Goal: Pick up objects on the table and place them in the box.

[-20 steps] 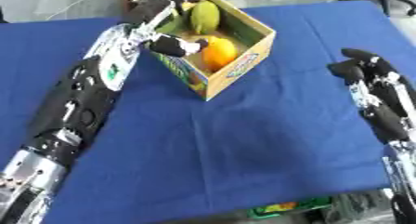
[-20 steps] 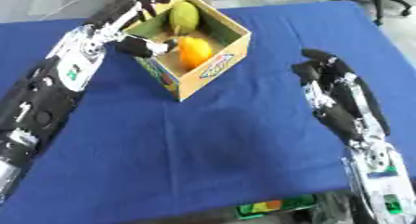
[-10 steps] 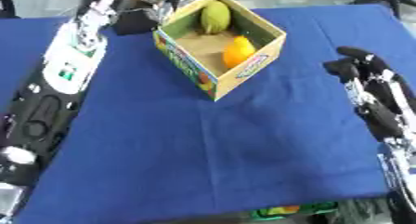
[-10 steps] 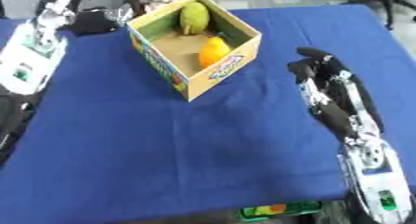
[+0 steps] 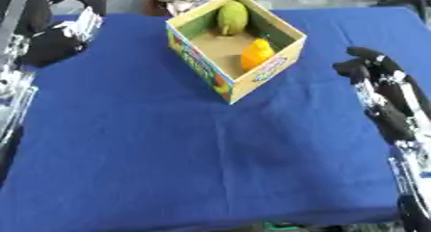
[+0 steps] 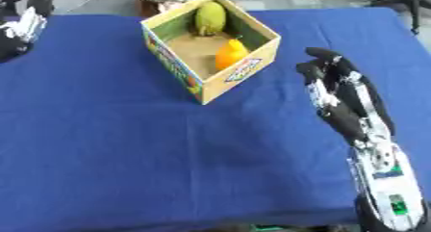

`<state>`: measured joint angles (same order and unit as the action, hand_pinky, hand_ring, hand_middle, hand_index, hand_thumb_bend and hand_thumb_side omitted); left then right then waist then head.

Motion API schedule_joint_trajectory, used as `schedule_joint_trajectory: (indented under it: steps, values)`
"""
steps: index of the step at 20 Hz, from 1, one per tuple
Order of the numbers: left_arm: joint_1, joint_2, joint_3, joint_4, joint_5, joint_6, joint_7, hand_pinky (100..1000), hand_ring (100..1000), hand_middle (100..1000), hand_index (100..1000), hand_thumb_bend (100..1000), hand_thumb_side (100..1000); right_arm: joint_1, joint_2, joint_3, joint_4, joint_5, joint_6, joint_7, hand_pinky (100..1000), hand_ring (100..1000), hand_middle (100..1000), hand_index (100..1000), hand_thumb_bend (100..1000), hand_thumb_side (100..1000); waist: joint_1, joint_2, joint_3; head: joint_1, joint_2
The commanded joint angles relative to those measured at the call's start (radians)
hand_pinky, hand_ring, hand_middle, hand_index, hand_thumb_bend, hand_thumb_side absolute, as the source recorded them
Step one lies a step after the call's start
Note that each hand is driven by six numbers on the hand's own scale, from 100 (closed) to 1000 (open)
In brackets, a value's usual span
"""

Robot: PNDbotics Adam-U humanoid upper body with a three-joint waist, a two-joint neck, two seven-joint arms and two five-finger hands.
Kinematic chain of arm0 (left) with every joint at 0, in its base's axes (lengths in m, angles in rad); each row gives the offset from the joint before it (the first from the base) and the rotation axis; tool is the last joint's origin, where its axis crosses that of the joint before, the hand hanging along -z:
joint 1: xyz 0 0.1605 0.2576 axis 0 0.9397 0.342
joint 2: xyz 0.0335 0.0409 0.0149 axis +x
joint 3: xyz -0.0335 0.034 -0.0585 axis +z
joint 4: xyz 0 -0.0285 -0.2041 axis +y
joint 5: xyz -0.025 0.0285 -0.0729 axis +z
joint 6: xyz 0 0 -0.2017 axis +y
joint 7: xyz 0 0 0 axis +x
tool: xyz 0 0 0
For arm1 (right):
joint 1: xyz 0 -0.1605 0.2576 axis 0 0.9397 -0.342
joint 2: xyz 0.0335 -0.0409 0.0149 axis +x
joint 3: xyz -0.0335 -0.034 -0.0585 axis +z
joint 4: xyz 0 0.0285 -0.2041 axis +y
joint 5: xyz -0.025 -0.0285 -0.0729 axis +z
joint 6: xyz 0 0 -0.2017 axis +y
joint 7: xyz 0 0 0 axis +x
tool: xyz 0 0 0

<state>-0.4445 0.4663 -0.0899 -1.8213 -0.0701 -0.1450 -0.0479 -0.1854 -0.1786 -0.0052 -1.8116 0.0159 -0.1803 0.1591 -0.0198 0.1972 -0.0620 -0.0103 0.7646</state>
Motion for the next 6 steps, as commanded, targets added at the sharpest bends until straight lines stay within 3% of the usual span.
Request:
schedule_joint_trajectory:
  steps: [1,2,3,4,6]
  values:
    - [0.016,0.006,0.028,-0.044,-0.006,-0.002,0.006,527,604,641,782,192,407,-0.014,-0.008,0.001,-0.015,-0.004,0.001,0.001,830,762,592,818,100,497,0.001,-0.012,0.001,0.002,0.005]
    - [0.056,-0.009,0.038,-0.042,-0.007,-0.002,0.011,523,601,640,782,188,414,-0.015,-0.008,0.004,-0.015,-0.005,0.001,0.003,830,762,592,818,100,497,0.001,-0.009,0.006,0.003,0.005]
    - [0.088,-0.022,0.046,-0.039,-0.008,-0.001,0.016,520,600,640,782,188,414,-0.015,-0.009,0.007,-0.014,-0.006,0.002,0.005,830,762,591,818,100,434,0.001,-0.008,0.008,0.005,0.005]
    - [0.114,-0.036,0.053,-0.037,-0.009,-0.001,0.02,518,599,641,781,184,424,-0.016,-0.009,0.01,-0.014,-0.008,0.002,0.007,830,761,592,817,100,498,0.001,-0.007,0.01,0.006,0.005]
    - [0.146,-0.061,0.064,-0.035,-0.016,-0.005,0.026,517,600,647,783,183,427,-0.016,-0.008,0.014,-0.014,-0.01,0.002,0.012,829,761,592,817,100,497,0.001,-0.004,0.013,0.008,0.005]
